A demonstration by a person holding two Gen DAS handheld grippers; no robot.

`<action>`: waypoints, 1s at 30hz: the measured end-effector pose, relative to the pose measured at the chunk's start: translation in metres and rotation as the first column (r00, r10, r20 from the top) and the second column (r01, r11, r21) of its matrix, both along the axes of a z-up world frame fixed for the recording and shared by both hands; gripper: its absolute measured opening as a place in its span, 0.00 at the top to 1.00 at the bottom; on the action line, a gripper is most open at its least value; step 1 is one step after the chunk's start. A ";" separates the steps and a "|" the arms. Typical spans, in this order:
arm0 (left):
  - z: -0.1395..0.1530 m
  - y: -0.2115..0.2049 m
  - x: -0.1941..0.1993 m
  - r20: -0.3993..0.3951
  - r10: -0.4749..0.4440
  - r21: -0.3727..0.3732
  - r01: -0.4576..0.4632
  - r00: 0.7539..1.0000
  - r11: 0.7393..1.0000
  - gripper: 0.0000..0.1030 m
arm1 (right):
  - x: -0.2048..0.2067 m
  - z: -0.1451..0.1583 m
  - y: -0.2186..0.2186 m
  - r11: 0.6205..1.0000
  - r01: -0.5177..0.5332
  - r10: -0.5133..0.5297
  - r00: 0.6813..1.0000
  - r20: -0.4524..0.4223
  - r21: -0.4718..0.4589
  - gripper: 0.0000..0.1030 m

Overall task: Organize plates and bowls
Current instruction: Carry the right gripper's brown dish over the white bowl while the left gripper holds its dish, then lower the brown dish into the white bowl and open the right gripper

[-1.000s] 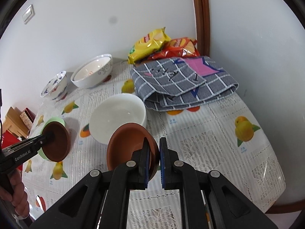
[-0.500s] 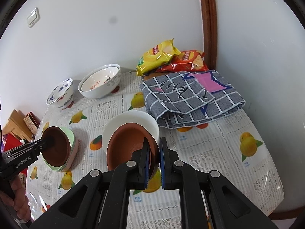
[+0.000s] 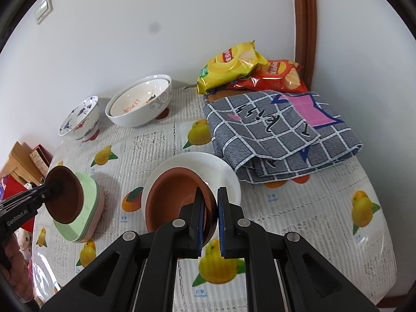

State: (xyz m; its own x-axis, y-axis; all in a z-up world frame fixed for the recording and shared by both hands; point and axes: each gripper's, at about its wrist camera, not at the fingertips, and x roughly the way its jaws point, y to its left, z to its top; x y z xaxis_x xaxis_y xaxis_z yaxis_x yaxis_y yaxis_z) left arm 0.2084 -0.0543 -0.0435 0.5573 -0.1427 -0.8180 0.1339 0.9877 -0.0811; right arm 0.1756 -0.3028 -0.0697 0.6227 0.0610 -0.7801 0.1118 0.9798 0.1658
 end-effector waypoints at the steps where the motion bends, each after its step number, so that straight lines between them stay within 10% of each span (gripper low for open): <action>1: -0.001 0.002 0.002 -0.004 0.005 0.000 -0.005 1.000 1.000 0.93 | 0.003 -0.003 0.001 1.000 -0.002 0.002 1.000 -0.005 -0.002 0.91; 30: -0.029 0.031 0.032 -0.040 0.052 -0.035 -0.054 0.998 0.998 0.93 | 0.054 -0.060 0.020 0.997 -0.025 0.015 0.991 -0.133 -0.075 0.91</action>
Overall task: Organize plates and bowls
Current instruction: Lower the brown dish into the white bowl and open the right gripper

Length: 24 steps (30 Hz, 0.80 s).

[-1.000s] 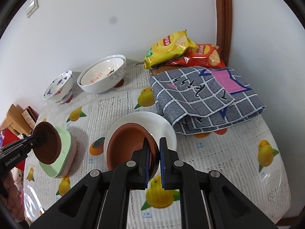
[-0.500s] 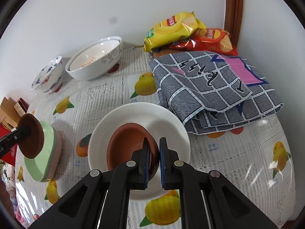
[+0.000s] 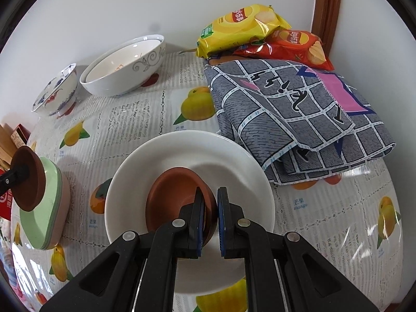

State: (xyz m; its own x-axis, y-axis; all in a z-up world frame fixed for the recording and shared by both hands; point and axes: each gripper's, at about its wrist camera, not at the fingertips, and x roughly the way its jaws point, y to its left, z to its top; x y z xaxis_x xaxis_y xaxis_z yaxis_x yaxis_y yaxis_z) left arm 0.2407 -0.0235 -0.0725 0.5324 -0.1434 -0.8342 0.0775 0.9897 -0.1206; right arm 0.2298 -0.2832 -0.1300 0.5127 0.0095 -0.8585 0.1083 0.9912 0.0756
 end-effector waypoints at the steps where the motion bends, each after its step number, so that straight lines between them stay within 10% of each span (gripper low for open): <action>1: -0.001 0.001 0.000 -0.002 0.003 -0.001 -0.003 1.000 1.000 0.93 | 0.001 0.000 0.001 1.000 -0.001 0.001 1.000 0.000 -0.007 0.91; 24: -0.001 0.004 -0.003 -0.004 0.003 0.008 -0.003 1.000 1.000 0.92 | 0.007 -0.015 0.019 0.984 -0.044 0.032 0.997 -0.072 -0.172 0.83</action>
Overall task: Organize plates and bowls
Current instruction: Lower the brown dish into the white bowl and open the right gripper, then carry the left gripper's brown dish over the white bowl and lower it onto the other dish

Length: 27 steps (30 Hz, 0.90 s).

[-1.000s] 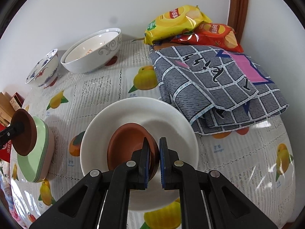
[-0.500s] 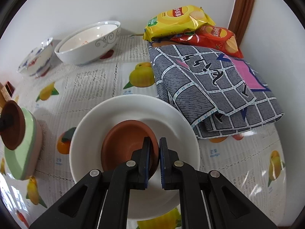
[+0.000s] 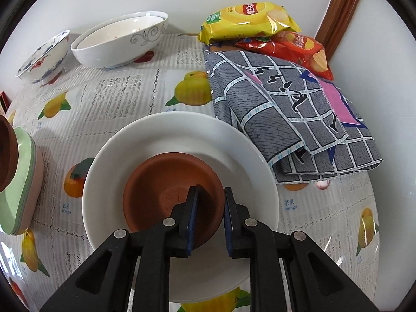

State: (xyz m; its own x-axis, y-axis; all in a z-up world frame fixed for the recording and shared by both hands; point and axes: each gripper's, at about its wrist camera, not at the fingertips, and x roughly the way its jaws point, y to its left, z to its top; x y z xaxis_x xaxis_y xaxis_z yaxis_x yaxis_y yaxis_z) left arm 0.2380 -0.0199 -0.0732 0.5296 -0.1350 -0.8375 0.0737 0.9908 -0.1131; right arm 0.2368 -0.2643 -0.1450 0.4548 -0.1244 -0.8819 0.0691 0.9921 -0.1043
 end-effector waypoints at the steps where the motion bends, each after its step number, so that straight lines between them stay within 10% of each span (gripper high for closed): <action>1: 0.001 0.000 -0.001 0.001 -0.001 0.001 0.001 1.000 1.000 0.92 | 0.000 0.000 0.000 1.000 -0.001 0.001 1.000 -0.003 -0.001 0.83; 27: 0.033 -0.072 -0.036 0.039 -0.126 -0.013 0.127 0.991 0.992 0.92 | -0.071 0.082 -0.060 0.990 0.026 -0.052 0.981 0.187 0.138 0.76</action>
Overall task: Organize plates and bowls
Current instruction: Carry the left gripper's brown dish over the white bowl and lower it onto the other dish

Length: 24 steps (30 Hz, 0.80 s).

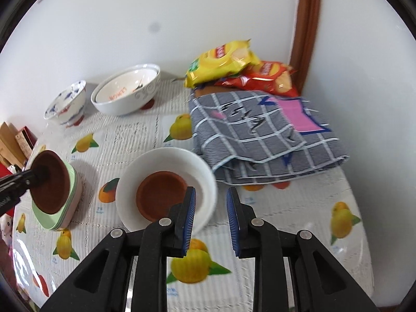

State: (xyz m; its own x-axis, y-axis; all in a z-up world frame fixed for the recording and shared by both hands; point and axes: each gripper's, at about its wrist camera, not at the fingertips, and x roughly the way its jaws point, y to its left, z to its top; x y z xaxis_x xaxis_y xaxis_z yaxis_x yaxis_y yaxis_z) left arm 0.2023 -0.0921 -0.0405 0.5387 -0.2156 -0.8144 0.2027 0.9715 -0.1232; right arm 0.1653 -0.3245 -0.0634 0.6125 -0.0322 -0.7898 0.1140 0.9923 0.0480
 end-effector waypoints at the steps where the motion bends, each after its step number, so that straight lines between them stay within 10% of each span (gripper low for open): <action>1: 0.001 -0.005 -0.001 0.000 -0.009 -0.002 0.009 1.000 1.000 0.92 | -0.003 0.001 -0.005 1.000 0.006 -0.006 1.000 0.003 0.000 0.75; 24: -0.044 -0.091 0.027 -0.079 -0.093 0.002 0.093 0.993 0.996 0.92 | -0.026 -0.033 -0.088 0.991 0.120 -0.119 0.993 -0.020 0.053 0.72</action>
State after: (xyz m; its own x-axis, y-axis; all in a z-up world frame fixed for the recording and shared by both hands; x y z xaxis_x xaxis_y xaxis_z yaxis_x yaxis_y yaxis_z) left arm 0.2293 -0.1833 -0.0848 0.4504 -0.2567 -0.8551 0.2818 0.9497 -0.1367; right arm 0.1391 -0.4124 -0.0960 0.5931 -0.0618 -0.8028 0.2331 0.9675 0.0977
